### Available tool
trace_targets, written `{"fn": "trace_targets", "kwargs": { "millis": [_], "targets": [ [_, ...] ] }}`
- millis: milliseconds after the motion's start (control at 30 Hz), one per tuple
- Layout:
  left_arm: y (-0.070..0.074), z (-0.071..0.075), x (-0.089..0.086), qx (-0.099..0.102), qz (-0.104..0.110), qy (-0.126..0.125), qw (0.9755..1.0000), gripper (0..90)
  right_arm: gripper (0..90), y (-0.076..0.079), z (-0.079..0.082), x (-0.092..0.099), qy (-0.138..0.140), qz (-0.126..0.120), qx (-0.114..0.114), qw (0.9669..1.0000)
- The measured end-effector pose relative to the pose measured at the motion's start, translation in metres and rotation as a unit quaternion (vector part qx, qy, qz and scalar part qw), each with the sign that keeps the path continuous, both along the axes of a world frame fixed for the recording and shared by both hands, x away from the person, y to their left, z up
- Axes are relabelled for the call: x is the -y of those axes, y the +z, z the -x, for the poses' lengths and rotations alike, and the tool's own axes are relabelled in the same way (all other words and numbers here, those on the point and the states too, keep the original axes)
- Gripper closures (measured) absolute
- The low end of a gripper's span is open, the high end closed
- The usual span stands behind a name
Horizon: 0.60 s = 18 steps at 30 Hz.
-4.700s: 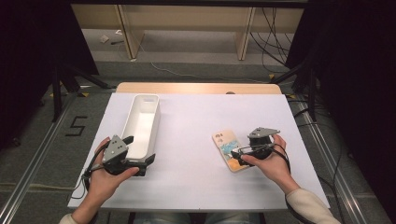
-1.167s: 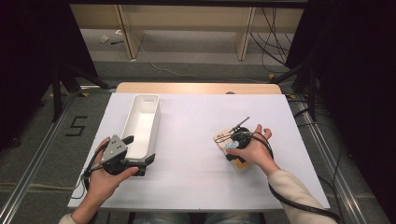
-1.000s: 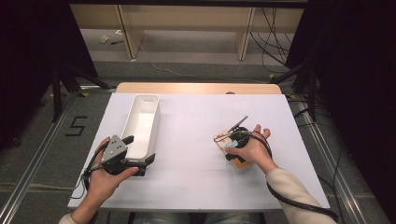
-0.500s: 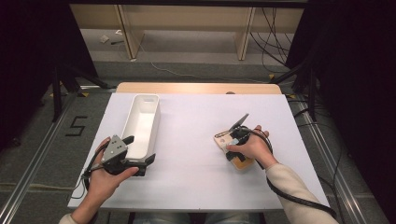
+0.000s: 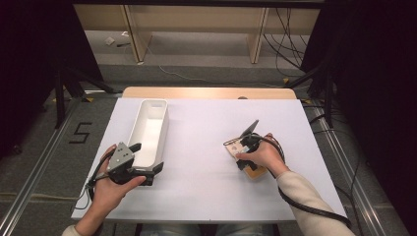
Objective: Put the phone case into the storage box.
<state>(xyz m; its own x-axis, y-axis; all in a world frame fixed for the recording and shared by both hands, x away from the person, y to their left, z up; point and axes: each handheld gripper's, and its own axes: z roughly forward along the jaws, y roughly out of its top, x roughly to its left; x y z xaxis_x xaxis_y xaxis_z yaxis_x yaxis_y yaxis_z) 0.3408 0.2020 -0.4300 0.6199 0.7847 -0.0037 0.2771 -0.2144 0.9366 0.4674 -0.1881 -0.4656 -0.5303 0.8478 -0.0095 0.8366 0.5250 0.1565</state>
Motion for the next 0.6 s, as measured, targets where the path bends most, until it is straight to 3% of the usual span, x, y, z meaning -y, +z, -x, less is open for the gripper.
{"fn": "trace_targets", "kwargs": {
  "millis": [600],
  "targets": [
    [0.0001,0.0001,0.0,0.0,0.0,-0.001,1.0,0.1,9.8,0.0001,0.0009,-0.0025,-0.007,0.009,0.004,0.9999]
  ]
}}
